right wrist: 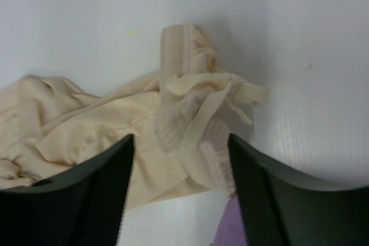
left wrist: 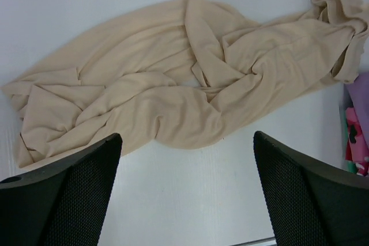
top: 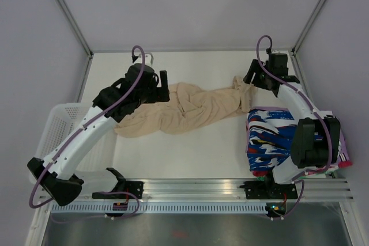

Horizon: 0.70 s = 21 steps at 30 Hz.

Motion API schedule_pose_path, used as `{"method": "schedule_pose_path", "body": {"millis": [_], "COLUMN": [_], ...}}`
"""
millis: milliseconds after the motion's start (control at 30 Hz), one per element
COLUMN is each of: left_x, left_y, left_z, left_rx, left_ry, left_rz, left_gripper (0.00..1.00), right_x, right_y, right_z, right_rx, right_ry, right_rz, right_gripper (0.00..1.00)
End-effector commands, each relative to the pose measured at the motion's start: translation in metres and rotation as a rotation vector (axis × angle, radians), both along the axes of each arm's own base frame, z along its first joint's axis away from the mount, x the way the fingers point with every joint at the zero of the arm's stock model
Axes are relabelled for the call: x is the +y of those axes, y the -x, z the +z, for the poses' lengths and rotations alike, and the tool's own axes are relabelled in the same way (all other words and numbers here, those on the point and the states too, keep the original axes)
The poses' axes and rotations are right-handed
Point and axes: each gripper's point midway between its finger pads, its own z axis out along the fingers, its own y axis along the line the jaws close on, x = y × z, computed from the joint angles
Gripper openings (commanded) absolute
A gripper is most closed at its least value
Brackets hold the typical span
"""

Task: Fold and stack the trousers
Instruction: Flatten the trousers out

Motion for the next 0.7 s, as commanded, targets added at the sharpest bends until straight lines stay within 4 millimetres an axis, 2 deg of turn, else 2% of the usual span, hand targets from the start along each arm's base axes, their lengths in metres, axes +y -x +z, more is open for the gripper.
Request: {"method": "schedule_pose_path", "body": {"millis": [0,33,100,133,267,300,333,367,400,433,467,533,567,600,667], "left_x": [0.016,0.032,0.043,0.055,0.062,0.06,0.056,0.054,0.049,0.043,0.04,0.029,0.027,0.026,0.027], "left_y": [-0.026,-0.037,-0.049,-0.053,-0.064,-0.067,-0.068,-0.069,-0.074,-0.073,-0.075,-0.08,-0.081,-0.082,-0.084], "left_z": [0.024,0.018,-0.01,-0.028,-0.068,-0.072,-0.084,-0.088,-0.088,-0.094,-0.097,-0.097,-0.097,-0.097,-0.101], "left_rx": [-0.093,-0.062,0.033,0.071,0.143,0.147,0.176,0.184,0.173,0.189,0.186,0.155,0.138,0.128,0.112], "left_ry": [0.059,0.081,0.138,0.134,0.114,0.119,0.116,0.114,0.13,0.144,0.143,0.179,0.173,0.171,0.156], "left_rz": [0.105,0.177,0.299,0.352,0.42,0.417,0.408,0.393,0.375,0.345,0.316,0.255,0.222,0.213,0.198], "left_gripper": [1.0,1.0,1.0,1.0,1.0,1.0,1.0,1.0,1.0,1.0,1.0,1.0,1.0,1.0,1.0], "right_x": [0.004,0.003,0.003,0.002,-0.002,0.003,0.005,0.011,0.017,0.025,0.028,0.033,0.033,0.034,0.034], "right_y": [0.001,-0.004,-0.007,-0.014,-0.034,-0.041,-0.048,-0.054,-0.058,-0.067,-0.071,-0.084,-0.086,-0.089,-0.093], "right_z": [0.032,0.041,0.039,0.05,0.06,0.048,0.051,0.031,0.025,0.029,0.002,-0.001,-0.008,-0.028,-0.037], "right_rx": [-0.055,-0.067,-0.034,-0.056,-0.1,-0.082,-0.099,-0.053,-0.043,-0.051,0.013,0.02,0.041,0.08,0.107], "right_ry": [-0.017,-0.016,-0.011,-0.006,0.067,0.108,0.164,0.201,0.236,0.297,0.354,0.409,0.411,0.414,0.43], "right_rz": [0.027,0.019,0.017,0.02,0.046,0.056,0.087,0.114,0.142,0.146,0.176,0.164,0.161,0.169,0.171], "right_gripper": [0.86,0.94,0.95,0.95,0.95,0.95,0.95,0.95,0.95,0.95,0.95,0.95,0.94,0.94,0.93]}}
